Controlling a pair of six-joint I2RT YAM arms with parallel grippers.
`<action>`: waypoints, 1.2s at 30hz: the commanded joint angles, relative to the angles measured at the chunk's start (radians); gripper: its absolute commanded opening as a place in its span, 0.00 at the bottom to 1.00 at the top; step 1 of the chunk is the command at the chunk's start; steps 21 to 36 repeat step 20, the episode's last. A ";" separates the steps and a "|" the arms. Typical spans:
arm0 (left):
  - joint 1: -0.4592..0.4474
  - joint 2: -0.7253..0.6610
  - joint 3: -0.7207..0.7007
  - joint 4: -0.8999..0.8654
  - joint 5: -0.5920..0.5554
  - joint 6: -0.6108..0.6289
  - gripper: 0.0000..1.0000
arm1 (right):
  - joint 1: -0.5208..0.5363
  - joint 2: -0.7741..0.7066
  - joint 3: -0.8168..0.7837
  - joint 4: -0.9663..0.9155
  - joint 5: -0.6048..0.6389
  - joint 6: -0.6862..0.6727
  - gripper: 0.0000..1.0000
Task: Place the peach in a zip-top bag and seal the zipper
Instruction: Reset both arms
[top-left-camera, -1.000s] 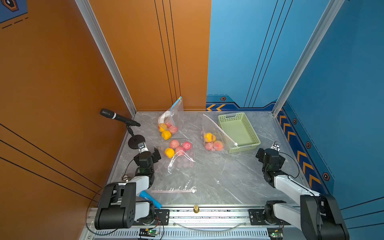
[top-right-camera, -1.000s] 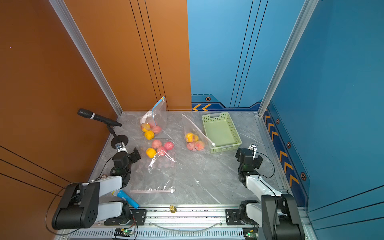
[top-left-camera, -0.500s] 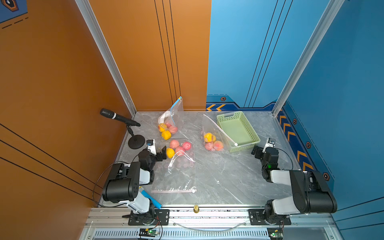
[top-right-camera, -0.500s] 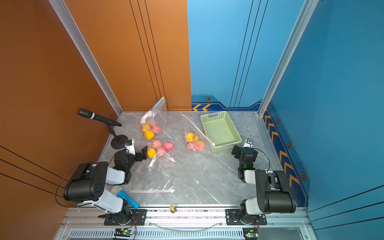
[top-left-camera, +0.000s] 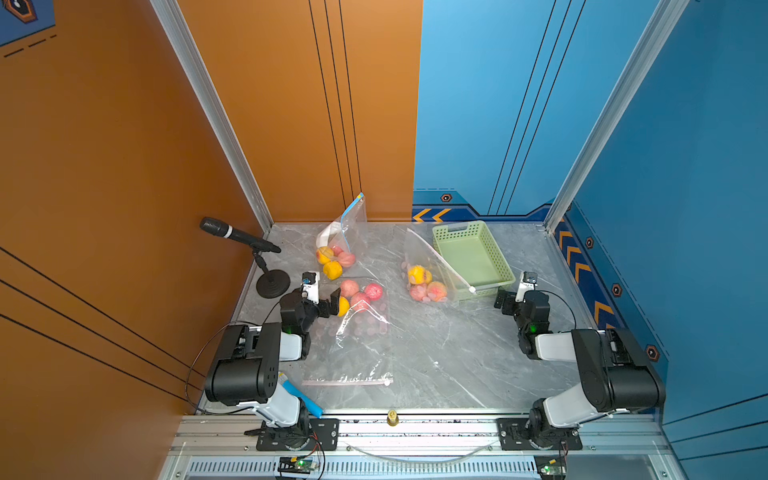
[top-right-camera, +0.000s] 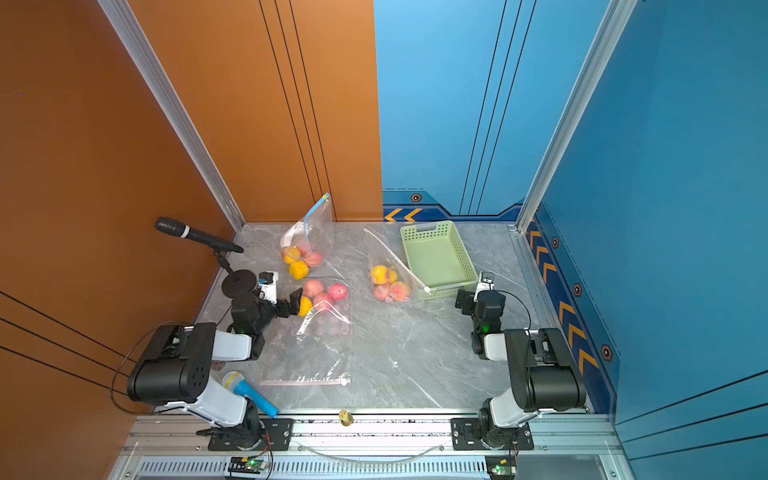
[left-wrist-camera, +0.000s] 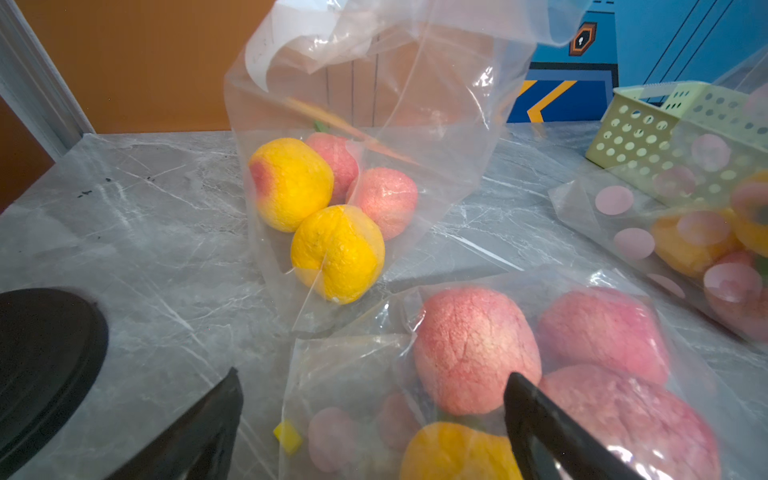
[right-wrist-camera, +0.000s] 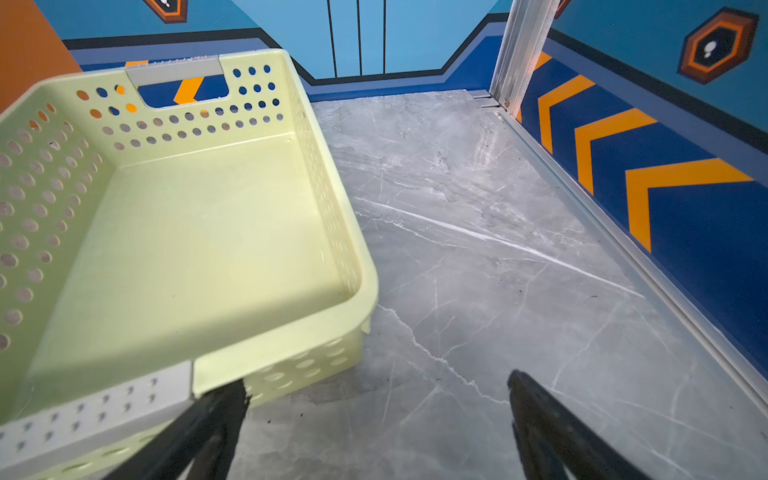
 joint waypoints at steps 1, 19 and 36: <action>-0.007 -0.014 0.012 -0.031 0.009 0.027 0.97 | 0.008 -0.001 0.022 -0.001 0.009 -0.019 1.00; -0.007 -0.013 0.011 -0.031 0.008 0.027 0.98 | 0.014 -0.001 0.022 -0.001 0.023 -0.021 1.00; -0.007 -0.014 0.011 -0.032 0.008 0.027 0.98 | 0.014 -0.001 0.022 0.000 0.023 -0.021 1.00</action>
